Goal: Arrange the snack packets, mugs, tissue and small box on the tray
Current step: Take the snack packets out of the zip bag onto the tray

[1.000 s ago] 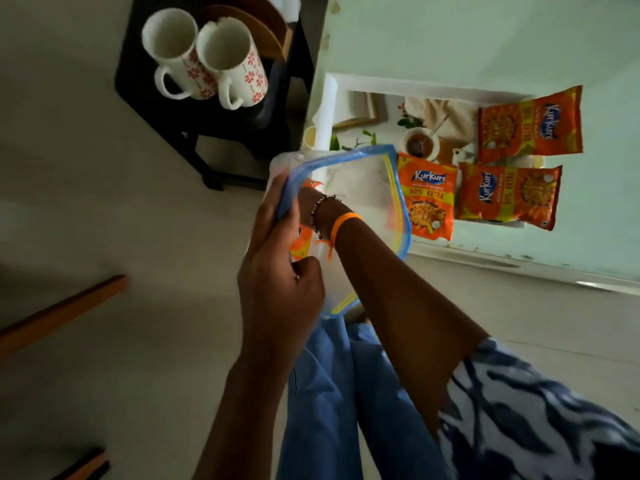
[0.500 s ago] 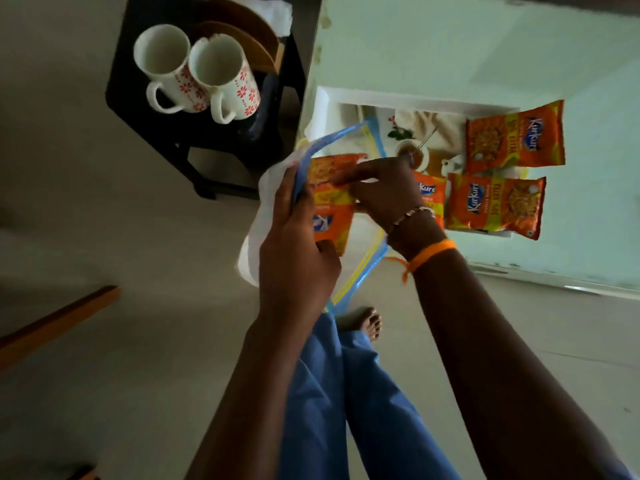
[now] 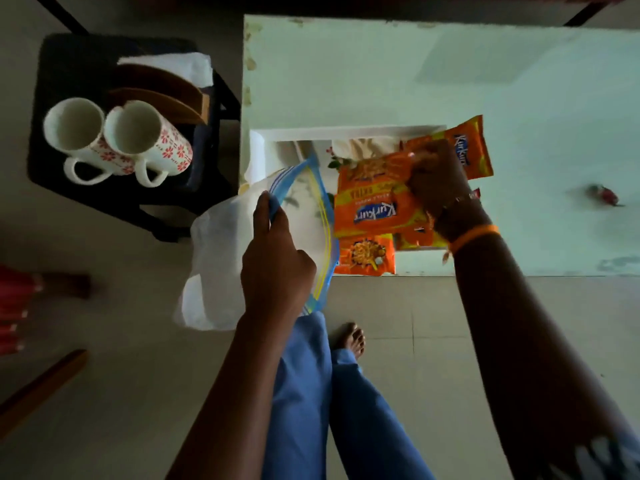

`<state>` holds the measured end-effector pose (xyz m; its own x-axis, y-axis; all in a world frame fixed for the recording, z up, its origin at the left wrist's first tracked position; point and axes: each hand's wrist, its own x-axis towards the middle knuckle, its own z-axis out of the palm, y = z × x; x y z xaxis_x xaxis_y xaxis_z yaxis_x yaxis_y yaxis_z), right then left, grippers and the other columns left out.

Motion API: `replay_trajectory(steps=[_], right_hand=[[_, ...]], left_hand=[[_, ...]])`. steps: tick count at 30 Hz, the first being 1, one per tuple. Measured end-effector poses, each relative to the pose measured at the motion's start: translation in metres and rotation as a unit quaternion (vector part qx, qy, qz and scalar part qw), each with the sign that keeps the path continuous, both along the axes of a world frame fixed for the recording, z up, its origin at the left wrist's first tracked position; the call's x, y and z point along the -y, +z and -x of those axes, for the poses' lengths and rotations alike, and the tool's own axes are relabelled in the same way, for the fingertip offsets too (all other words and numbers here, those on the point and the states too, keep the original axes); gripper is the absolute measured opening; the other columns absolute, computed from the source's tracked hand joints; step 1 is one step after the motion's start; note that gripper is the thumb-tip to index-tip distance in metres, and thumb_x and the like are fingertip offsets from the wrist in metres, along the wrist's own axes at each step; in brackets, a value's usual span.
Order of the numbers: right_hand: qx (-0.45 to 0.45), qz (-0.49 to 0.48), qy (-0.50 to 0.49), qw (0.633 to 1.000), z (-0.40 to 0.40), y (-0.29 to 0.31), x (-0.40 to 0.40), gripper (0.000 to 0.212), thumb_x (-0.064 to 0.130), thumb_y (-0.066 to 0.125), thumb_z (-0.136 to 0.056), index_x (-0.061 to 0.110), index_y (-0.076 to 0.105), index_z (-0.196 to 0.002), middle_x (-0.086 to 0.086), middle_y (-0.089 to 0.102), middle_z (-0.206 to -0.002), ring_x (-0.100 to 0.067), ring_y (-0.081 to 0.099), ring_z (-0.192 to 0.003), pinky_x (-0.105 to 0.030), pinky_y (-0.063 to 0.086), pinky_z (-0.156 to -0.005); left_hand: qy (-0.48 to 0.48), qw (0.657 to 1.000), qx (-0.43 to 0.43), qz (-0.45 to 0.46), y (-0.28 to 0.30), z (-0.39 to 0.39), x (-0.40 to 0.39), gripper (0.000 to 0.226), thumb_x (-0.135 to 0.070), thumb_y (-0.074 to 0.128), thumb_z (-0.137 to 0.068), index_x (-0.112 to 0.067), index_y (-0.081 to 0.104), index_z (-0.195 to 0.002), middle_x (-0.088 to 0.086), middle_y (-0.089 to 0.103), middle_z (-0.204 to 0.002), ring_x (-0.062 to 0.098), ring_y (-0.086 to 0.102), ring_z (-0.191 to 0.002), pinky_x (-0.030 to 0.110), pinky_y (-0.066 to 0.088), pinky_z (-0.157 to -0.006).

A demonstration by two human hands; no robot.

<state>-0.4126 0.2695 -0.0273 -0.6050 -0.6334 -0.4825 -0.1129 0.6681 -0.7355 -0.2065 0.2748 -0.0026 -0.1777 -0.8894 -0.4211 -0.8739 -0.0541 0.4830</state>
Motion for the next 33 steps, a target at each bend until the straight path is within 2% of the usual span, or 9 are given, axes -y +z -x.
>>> replay_trajectory(steps=[4,8,9,12,15,18,20,26,33], right_hand=[[-0.16,-0.132,0.314,0.926,0.018,-0.007,0.067,0.041,-0.008,0.05,-0.077,0.007,0.058,-0.114,-0.018,0.061,-0.121,-0.033,0.059,-0.109,-0.032,0.046,-0.077],[-0.22,-0.203,0.44,0.847,0.004,-0.014,0.123,0.035,0.002,0.055,-0.076,0.016,0.064,-0.107,-0.013,0.061,-0.124,-0.034,0.054,-0.117,-0.039,0.036,-0.101],[-0.253,-0.205,0.463,0.824,-0.003,-0.02,0.132,0.03,0.007,0.054,-0.08,0.015,0.063,-0.107,-0.013,0.061,-0.123,-0.033,0.053,-0.119,-0.037,0.034,-0.101],[-0.29,-0.23,0.542,0.755,-0.024,-0.036,0.148,0.016,0.013,0.057,-0.083,0.006,0.064,-0.095,-0.017,0.062,-0.119,-0.03,0.055,-0.116,-0.025,0.033,-0.066],[-0.317,-0.25,0.59,0.699,-0.035,-0.056,0.151,0.021,0.008,0.044,-0.089,0.012,0.056,-0.073,-0.016,0.06,-0.124,-0.03,0.05,-0.121,-0.032,0.033,-0.092],[-0.417,-0.223,0.613,0.632,-0.041,-0.071,0.149,0.031,0.005,0.032,-0.093,0.007,0.058,-0.111,-0.011,0.058,-0.128,-0.029,0.039,-0.129,-0.048,0.01,-0.118],[-0.45,-0.165,0.601,0.64,-0.039,-0.074,0.142,0.033,0.008,0.033,-0.094,0.01,0.053,-0.12,-0.011,0.049,-0.134,-0.031,0.028,-0.136,-0.052,0.007,-0.117],[-0.412,-0.111,0.431,0.795,-0.033,-0.084,0.087,0.044,0.006,0.043,-0.083,0.016,0.047,-0.126,-0.014,0.031,-0.148,-0.035,0.022,-0.139,-0.051,0.027,-0.104],[-0.37,-0.144,0.517,0.759,-0.016,-0.115,0.065,0.048,0.012,0.033,-0.095,0.03,0.034,-0.139,-0.004,0.01,-0.158,-0.037,0.006,-0.144,-0.053,0.026,-0.106]], left_hand=[[-0.008,1.0,-0.006,-0.016,-0.007,-0.002,0.023,0.079,0.005,0.046,-0.077,-0.014,0.014,-0.146,-0.004,0.01,-0.158,0.03,0.041,-0.128,0.034,0.036,-0.099],[-0.037,0.999,0.001,-0.039,-0.009,-0.004,0.045,0.074,0.001,0.047,-0.079,-0.012,0.018,-0.145,-0.004,0.006,-0.159,0.026,0.038,-0.132,0.033,0.035,-0.101],[-0.044,0.998,-0.004,-0.043,-0.009,-0.004,0.049,0.072,0.001,0.047,-0.079,-0.011,0.02,-0.145,-0.003,0.007,-0.159,0.026,0.038,-0.132,0.033,0.035,-0.101],[-0.06,0.997,-0.014,-0.051,-0.009,-0.006,0.06,0.074,0.0,0.046,-0.079,-0.013,0.017,-0.146,-0.003,0.006,-0.159,0.023,0.036,-0.133,0.029,0.035,-0.101],[-0.07,0.996,-0.021,-0.058,-0.014,-0.007,0.068,0.075,0.001,0.045,-0.08,-0.014,0.013,-0.147,-0.003,0.005,-0.159,0.02,0.036,-0.133,0.018,0.03,-0.093],[-0.077,0.995,-0.023,-0.06,-0.02,-0.008,0.073,0.075,0.001,0.045,-0.079,-0.012,0.016,-0.146,-0.004,0.005,-0.159,0.018,0.036,-0.133,0.013,0.027,-0.089],[-0.077,0.995,-0.031,-0.063,-0.023,-0.01,0.076,0.074,0.001,0.045,-0.079,-0.013,0.017,-0.146,-0.005,0.006,-0.159,0.017,0.036,-0.133,0.011,0.024,-0.088],[-0.087,0.993,-0.031,-0.078,-0.027,-0.01,0.085,0.075,-0.002,0.047,-0.08,-0.014,0.013,-0.147,-0.006,0.003,-0.159,0.017,0.037,-0.132,0.008,0.02,-0.081],[-0.11,0.992,-0.006,-0.067,-0.031,-0.006,0.083,0.072,-0.005,0.049,-0.083,-0.015,0.017,-0.146,-0.007,0.003,-0.159,0.017,0.04,-0.13,0.014,0.024,-0.083]])
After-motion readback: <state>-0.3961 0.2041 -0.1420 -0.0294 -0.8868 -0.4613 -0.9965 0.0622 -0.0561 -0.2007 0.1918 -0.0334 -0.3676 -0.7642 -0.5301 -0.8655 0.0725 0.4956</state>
